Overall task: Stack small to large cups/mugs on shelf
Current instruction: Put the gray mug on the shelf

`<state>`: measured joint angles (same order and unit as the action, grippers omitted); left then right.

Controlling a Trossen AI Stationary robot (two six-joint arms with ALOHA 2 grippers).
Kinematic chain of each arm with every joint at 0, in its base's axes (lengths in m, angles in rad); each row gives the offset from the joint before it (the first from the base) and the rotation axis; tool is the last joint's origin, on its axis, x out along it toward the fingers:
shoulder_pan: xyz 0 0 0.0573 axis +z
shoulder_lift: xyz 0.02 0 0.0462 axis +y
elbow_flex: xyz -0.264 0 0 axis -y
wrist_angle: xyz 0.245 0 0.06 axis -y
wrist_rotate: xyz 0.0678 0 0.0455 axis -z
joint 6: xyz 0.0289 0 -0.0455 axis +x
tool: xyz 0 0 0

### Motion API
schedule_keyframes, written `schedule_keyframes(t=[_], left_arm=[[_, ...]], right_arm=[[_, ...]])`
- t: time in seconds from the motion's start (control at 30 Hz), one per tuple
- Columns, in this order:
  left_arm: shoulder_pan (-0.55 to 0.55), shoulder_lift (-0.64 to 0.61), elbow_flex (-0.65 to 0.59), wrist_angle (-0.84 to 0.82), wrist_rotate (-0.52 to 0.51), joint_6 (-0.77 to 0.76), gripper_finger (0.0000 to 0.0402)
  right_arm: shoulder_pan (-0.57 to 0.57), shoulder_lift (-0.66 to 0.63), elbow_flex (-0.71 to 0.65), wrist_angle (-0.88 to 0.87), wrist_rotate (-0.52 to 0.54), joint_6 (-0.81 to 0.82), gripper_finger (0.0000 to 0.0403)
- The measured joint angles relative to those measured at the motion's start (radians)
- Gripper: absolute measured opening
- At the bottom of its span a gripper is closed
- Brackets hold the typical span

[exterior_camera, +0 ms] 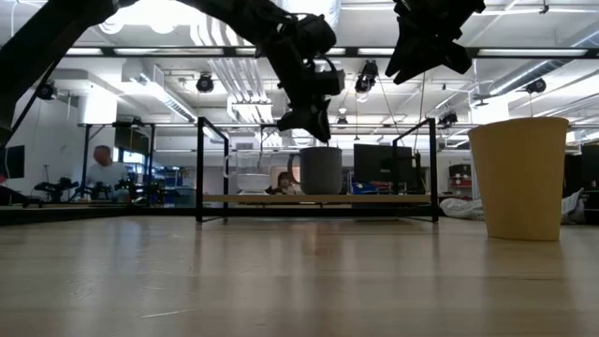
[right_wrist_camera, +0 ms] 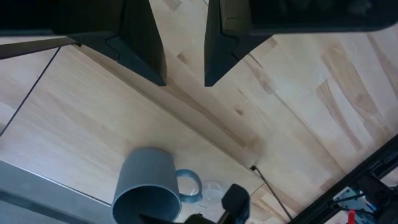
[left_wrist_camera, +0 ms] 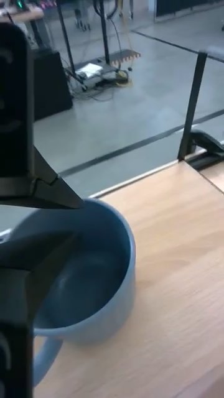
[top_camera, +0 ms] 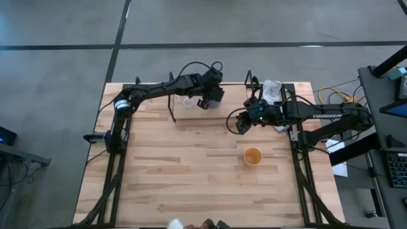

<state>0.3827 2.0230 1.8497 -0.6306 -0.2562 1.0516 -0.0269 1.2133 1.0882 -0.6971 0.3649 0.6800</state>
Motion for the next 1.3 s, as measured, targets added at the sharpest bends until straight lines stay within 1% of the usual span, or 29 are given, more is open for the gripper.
schedule_keyframes(t=[0.07, 0.13, 0.23, 0.3, 0.37, 0.5, 0.6, 0.63, 0.7, 0.87, 1.03, 1.2, 1.3], left_arm=[[-0.018, -0.001, 0.024, -0.032, -0.027, -0.023, 0.005], [-0.035, -0.002, 0.053, -0.074, -0.036, -0.088, 0.005], [-0.057, -0.002, 0.106, -0.156, -0.037, -0.259, 0.005], [-0.07, -0.003, 0.133, -0.18, -0.037, -0.388, 0.005], [-0.079, -0.004, 0.153, -0.19, -0.037, -0.482, 0.005], [-0.082, -0.004, 0.167, -0.186, -0.037, -0.574, 0.0047], [-0.081, -0.004, 0.152, -0.207, -0.011, -0.644, 0.0027], [-0.081, -0.003, 0.149, -0.217, 0.001, -0.657, 0.0015], [-0.082, -0.003, 0.141, -0.218, 0.015, -0.676, 0.0005], [-0.08, 0.007, 0.13, -0.197, 0.015, -0.72, 0.0005], [-0.065, 0.032, 0.13, -0.139, 0.013, -0.732, 0.0001], [-0.04, 0.065, 0.13, -0.138, 0.011, -0.733, 0.0], [-0.018, 0.081, 0.13, -0.14, -0.011, -0.734, 0.0]], right_arm=[[0.0, 0.0, 0.0, 0.0, 0.0, 0.0, 0.0102], [0.0, 0.0, 0.0, 0.0, 0.002, 0.0, 0.0102], [0.0, 0.0, 0.0, 0.0, 0.002, 0.0, 0.0102], [0.0, 0.0, 0.0, 0.0, 0.003, 0.0, 0.0102], [0.0, 0.0, 0.0, 0.0, 0.003, -0.002, 0.0102], [0.0, 0.0, 0.0, 0.0, 0.003, -0.003, 0.0102], [0.0, 0.0, 0.0, 0.0, 0.003, -0.003, 0.0102], [0.0, 0.0, 0.0, 0.0, 0.003, -0.003, 0.0102], [0.0, 0.0, 0.0, 0.0, 0.003, -0.003, 0.0102], [0.0, 0.0, 0.0, 0.0, 0.003, -0.003, 0.0102], [0.0, 0.0, 0.0, 0.0, 0.012, -0.001, 0.0102], [0.0, 0.0, 0.0, 0.0, 0.014, 0.0, 0.0102], [0.0, 0.0, 0.0, 0.0, 0.014, 0.0, 0.0102]])
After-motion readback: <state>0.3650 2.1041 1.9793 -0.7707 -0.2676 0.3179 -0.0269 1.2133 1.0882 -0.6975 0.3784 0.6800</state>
